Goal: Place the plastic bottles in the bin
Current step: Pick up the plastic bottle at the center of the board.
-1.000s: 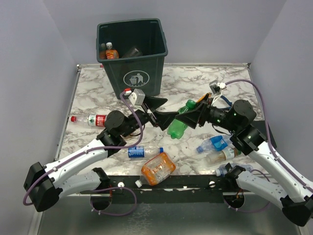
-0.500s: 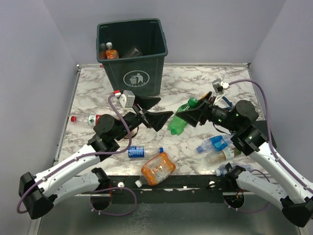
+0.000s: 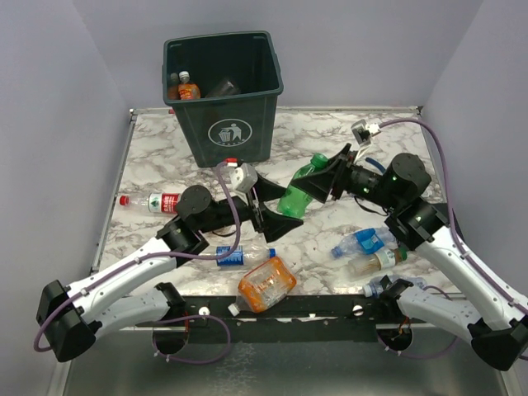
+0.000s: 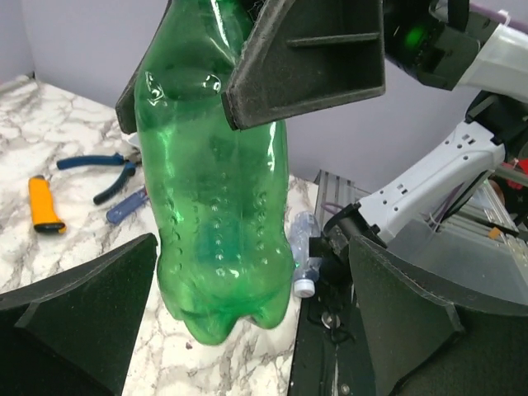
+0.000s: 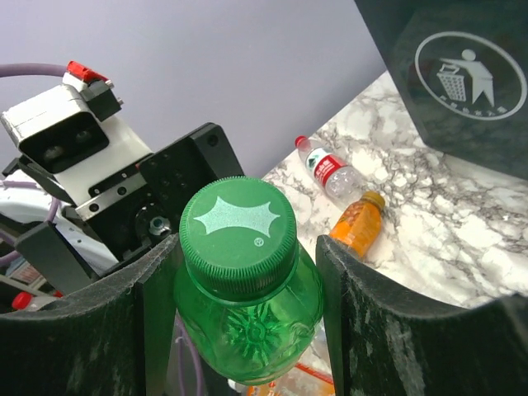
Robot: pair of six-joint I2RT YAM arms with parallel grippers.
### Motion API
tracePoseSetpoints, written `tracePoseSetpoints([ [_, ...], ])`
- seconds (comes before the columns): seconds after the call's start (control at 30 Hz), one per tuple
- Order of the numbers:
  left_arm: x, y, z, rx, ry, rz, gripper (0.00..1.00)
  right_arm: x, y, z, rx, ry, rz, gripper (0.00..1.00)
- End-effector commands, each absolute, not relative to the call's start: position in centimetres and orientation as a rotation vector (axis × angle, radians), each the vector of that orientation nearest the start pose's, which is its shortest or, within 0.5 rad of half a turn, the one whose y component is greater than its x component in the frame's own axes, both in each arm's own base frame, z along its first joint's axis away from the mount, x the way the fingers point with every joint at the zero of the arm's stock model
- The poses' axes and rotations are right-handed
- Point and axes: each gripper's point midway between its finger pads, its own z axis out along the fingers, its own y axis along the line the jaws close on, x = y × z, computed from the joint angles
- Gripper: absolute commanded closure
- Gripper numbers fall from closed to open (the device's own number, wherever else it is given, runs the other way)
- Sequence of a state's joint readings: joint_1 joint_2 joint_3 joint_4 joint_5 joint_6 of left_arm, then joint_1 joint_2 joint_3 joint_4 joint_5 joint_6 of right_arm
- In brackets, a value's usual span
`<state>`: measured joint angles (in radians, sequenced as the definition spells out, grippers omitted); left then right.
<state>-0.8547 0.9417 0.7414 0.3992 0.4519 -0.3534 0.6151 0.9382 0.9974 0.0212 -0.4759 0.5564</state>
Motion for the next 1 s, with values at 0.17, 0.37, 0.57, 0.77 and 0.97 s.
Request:
tracePoseSetpoints([
  [0.17,16.3,-34.1,33.8,0.799,1.384,-1.374,0.17,20.7,28.2,39.8,-0.46,1.543,1.386,0.72],
  [0.37,16.6,-34.2,33.8,0.747,1.376,-1.395,0.51,21.2,28.3,40.1,-0.405,1.517,1.418,0.71],
  [0.57,17.4,-34.1,34.8,0.66,1.348,-1.407,0.74,21.3,28.8,39.2,-0.402,1.533,1.453,0.47],
  [0.77,18.6,-33.7,35.8,0.557,1.321,-1.393,0.92,21.4,28.6,38.7,-0.367,1.53,1.461,0.26],
  [0.97,18.6,-34.4,36.4,0.551,1.302,-1.428,1.0,22.0,28.8,38.1,-0.314,1.537,1.484,0.21],
])
